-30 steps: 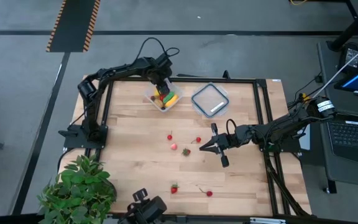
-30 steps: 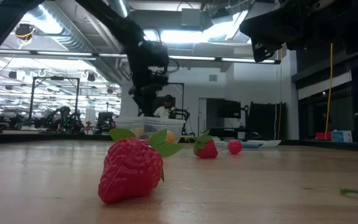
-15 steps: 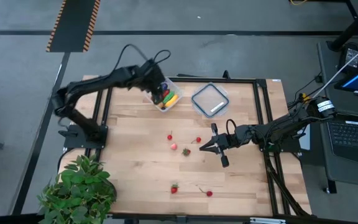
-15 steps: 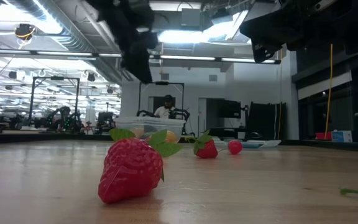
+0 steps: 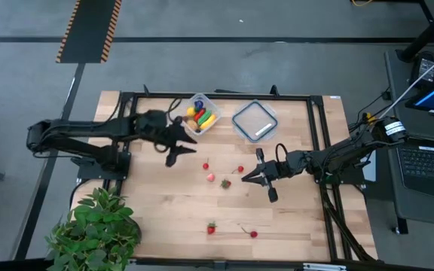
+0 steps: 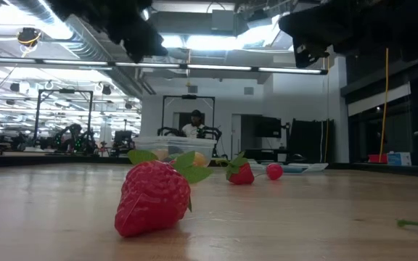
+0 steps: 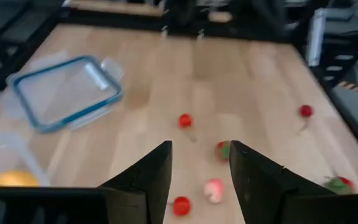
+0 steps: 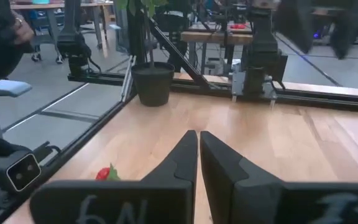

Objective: Pick and placing Produce into tupperware
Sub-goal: Put the top right cherry into the transparent container

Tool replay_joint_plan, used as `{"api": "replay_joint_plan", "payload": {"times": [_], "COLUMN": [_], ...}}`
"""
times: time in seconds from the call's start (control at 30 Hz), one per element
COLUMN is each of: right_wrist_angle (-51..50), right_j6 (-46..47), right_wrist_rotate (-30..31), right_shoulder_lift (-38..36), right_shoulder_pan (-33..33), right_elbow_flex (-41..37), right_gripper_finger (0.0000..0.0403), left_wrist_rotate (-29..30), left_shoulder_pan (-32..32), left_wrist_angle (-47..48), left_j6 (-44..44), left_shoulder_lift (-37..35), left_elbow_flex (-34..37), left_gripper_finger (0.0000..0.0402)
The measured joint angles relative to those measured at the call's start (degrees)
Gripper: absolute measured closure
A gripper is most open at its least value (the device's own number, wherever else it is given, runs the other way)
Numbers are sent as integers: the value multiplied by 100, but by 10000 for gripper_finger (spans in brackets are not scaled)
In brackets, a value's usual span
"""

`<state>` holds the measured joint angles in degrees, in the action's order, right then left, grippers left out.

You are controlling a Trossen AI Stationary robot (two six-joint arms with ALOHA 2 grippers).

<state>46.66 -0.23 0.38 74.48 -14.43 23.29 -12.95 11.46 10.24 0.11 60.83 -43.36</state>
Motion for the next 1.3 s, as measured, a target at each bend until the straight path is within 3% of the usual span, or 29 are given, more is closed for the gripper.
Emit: {"api": "replay_joint_plan", "payload": {"times": [0.17,0.4,0.5,0.73,0.93,1.3], "right_wrist_angle": [-647,-3526,-4237,-5042,-5413,-5547], "right_j6": [-2,147,140,144,341,106], "right_wrist_rotate": [0,171,306,313,514,519], "right_shoulder_lift": [0,2,2,0,81,903], "right_shoulder_pan": [1,-3,-10,-9,-8,1], "right_elbow_flex": [373,1583,2004,2447,2446,2446], "right_gripper_finger": [375,323,291,213,165,148], "left_wrist_rotate": [175,970,1318,1679,2671,2829], "left_shoulder_pan": [-657,-1544,-1846,-2490,-2974,-3207], "left_wrist_angle": [-801,-1592,-1635,-1636,-1779,-1841], "left_j6": [-136,-256,-303,-408,-421,47], "left_shoulder_lift": [-590,-1181,-1385,-1747,-1944,-2124], "left_elbow_flex": [705,1552,1749,2069,2414,2556], "left_gripper_finger": [249,243,247,252,245,254]}}
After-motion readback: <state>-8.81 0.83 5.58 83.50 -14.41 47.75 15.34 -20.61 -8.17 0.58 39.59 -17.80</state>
